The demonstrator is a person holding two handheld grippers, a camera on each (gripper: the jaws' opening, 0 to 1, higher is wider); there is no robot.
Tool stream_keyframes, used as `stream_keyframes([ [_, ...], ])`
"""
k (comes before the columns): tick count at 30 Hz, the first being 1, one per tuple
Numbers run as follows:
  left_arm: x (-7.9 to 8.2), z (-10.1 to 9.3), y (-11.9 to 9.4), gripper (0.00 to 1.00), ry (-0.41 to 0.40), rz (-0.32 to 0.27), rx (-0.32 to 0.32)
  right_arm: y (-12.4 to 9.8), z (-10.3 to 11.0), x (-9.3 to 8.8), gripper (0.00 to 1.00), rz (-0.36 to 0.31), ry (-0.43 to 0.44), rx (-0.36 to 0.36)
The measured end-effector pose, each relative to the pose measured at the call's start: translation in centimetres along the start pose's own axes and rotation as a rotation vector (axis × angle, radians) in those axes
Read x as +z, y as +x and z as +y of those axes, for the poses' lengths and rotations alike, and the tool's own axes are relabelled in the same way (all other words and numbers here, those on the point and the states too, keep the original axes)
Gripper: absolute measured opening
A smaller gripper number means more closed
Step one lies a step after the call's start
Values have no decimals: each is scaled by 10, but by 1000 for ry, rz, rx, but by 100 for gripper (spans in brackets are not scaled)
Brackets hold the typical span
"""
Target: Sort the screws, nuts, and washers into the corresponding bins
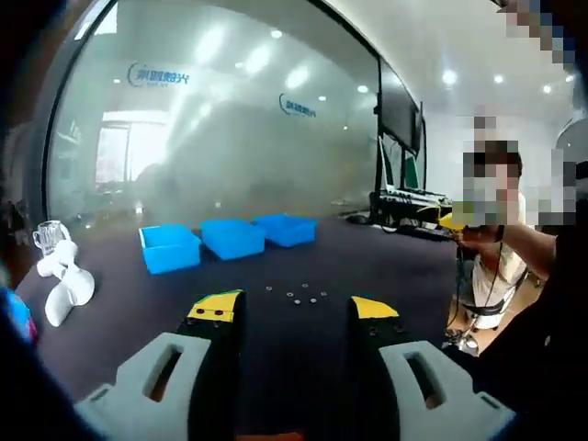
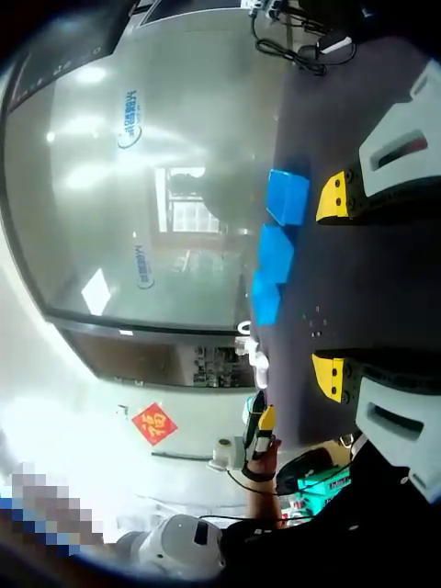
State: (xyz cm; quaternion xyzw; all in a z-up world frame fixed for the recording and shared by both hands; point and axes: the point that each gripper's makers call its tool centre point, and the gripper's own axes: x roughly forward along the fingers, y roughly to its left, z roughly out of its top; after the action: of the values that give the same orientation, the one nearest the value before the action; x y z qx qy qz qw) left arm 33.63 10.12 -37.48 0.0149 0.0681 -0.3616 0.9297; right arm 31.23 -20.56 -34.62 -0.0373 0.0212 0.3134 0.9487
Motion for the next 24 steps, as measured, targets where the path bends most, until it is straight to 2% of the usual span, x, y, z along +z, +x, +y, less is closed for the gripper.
stream_keyframes([
  [9, 0, -3, 0, 44, 13, 44, -54, -1, 1, -1, 49, 0, 0, 1],
  [24, 2, -2, 2, 44, 30, 81, -79, 0, 5, -4, 49, 26, -19, 25],
])
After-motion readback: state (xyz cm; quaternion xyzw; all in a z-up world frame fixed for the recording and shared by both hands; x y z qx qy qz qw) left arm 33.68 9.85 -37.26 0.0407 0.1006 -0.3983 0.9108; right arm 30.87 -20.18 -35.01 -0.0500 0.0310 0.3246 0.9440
